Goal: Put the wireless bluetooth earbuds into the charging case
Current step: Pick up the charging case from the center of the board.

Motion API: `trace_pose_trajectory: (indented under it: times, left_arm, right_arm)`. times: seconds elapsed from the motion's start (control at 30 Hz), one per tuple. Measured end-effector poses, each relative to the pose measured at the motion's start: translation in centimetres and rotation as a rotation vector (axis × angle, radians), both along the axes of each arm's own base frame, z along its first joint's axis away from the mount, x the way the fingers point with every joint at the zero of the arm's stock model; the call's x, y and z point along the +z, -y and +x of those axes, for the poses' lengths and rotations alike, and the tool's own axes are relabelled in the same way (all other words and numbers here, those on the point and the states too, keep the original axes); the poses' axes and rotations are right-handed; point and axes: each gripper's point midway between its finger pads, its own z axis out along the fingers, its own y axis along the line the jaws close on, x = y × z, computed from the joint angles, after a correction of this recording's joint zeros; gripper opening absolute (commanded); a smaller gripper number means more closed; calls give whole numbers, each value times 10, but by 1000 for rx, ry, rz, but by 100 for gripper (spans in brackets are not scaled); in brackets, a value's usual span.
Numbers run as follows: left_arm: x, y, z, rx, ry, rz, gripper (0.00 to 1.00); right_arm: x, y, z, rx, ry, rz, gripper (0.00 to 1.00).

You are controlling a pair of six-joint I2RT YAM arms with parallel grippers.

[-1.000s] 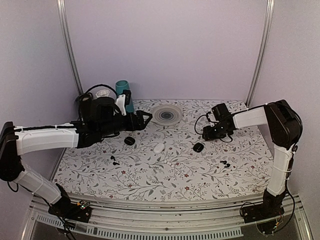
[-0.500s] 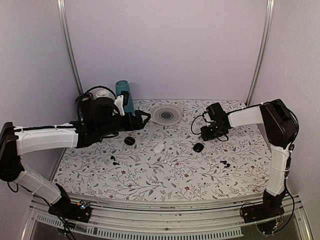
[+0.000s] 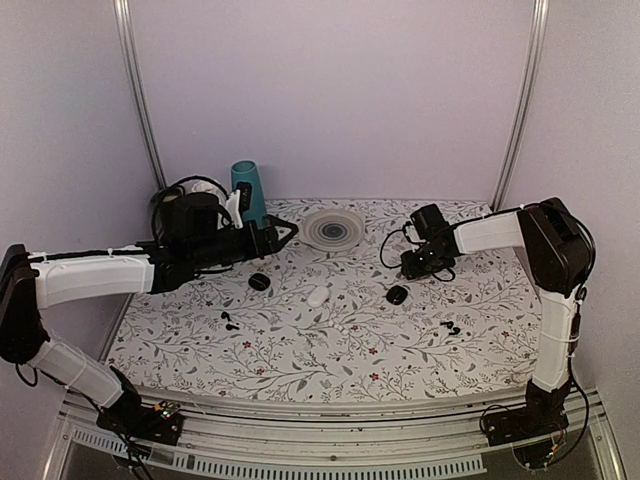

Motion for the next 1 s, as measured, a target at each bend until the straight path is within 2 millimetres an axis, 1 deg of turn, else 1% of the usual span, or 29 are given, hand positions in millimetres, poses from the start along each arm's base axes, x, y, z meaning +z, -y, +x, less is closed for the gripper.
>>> trace_pose_trajectory:
  times: [0.13,0.27,0.33,0.43,0.53,0.63,0.67,0.73,0.77,0.87,0.93,1.0]
  left_arm:
    - [-1,1,-2,-9,-18,-27,95]
    - [-7,2,0,-17,-47,-60,94]
    - [-12,2,2,-19,-67,-70,93]
    - [-21,4,6,-27,-100,-85,91]
    - [-32,11,6,-56,-137,-98,89]
    - [-45,20,5,-96,-177,-101,87]
    - [-49,22,5,-109,-188,-101,86]
    - [-53,28,4,-137,-205,-103,86]
    - [-53,31,3,-152,-208,-105,85]
    - [-49,39,2,-193,-208,-113,81]
    - [-41,45,0,-230,-190,-120,81]
    - [-33,49,-1,-256,-178,-130,79]
  right_arm:
    - [0,-5,-2,11,-5,14,32]
    - [2,-12,-5,27,-10,33,30]
    - [5,-17,-8,38,-11,49,30]
    - [18,-28,-17,69,-4,86,29]
    - [42,-43,-27,119,35,133,30]
    - [77,-62,-40,192,107,193,31]
    - [89,-73,-49,233,130,214,31]
    - [109,-90,-62,300,175,247,32]
    - [119,-98,-69,334,197,265,32]
    - [140,-120,-87,429,250,292,32]
    - [150,-135,-100,492,282,301,32]
    - [154,-147,-110,545,300,297,32]
